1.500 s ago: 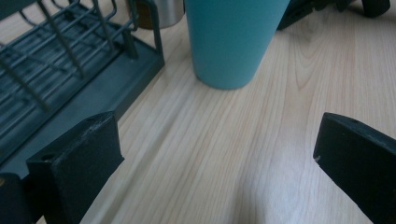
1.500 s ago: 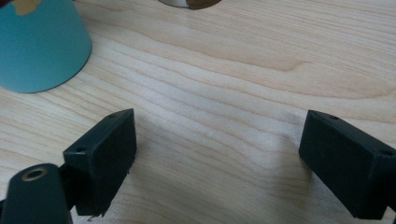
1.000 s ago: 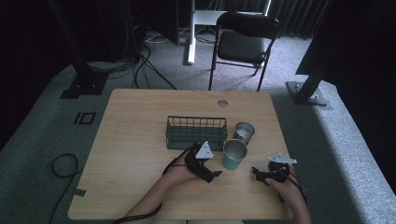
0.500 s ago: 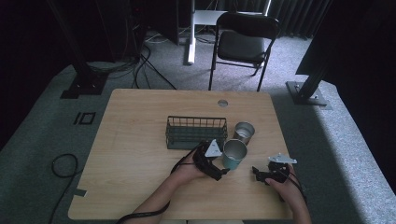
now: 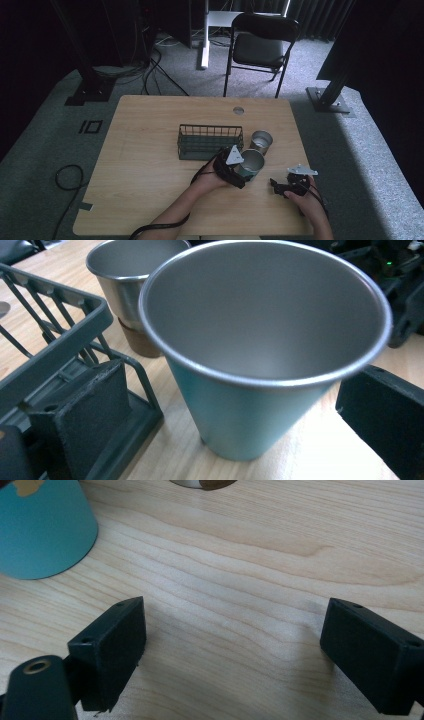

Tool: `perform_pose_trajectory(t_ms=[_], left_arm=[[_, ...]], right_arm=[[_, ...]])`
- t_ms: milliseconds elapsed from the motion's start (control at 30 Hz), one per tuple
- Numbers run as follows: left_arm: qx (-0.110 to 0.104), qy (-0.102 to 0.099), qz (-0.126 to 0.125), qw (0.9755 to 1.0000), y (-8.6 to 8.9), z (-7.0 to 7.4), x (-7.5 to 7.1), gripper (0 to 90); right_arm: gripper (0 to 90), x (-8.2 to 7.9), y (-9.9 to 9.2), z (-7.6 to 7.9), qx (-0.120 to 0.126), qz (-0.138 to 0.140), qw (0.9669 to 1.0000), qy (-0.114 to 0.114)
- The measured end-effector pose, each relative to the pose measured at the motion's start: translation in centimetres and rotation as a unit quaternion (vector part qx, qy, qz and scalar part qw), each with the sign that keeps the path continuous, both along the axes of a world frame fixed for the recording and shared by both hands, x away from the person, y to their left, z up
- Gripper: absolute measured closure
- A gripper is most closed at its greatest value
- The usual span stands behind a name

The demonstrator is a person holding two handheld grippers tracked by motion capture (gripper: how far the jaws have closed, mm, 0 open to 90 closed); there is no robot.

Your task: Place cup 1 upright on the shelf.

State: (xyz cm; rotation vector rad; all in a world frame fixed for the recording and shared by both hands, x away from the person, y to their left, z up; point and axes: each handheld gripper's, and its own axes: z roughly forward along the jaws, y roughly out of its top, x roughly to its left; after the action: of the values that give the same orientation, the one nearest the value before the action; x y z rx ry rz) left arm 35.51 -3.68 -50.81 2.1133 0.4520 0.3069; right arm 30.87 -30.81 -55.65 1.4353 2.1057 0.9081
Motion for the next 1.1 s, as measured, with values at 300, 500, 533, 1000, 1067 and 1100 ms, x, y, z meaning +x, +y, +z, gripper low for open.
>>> perform_pose_trajectory(t_ms=[300, 500, 533, 1000, 1067, 1100], left_arm=[[-0.009, -0.003, 0.01, 0.9999, -1.3, -0.2, 0.3, 1.3], [-0.017, -0.004, 0.019, 0.9997, -1.7, -0.5, 0.4, 1.3], [-0.017, -0.002, 0.018, 0.9997, -1.7, -0.5, 0.4, 1.4], [-0.003, -0.003, 0.009, 0.9999, -2.7, -1.0, 0.2, 16.2], [-0.005, -0.006, 0.014, 0.9999, -2.6, -1.0, 0.0, 16.6], [-0.006, -0.006, 0.015, 0.9999, -2.6, -1.0, -0.1, 16.6]], right_arm=[[10.9, 0.0, 0.0, 0.0, 0.0, 0.0, 1.0, 0.0], [10.9, 0.0, 0.0, 0.0, 0.0, 0.0, 1.0, 0.0], [10.9, 0.0, 0.0, 0.0, 0.0, 0.001, 1.0, 0.0], [10.9, 0.0, 0.0, 0.0, 0.0, 0.001, 1.0, 0.0], [10.9, 0.0, 0.0, 0.0, 0.0, 0.001, 1.0, 0.0], [10.9, 0.0, 0.0, 0.0, 0.0, 0.0, 1.0, 0.0]])
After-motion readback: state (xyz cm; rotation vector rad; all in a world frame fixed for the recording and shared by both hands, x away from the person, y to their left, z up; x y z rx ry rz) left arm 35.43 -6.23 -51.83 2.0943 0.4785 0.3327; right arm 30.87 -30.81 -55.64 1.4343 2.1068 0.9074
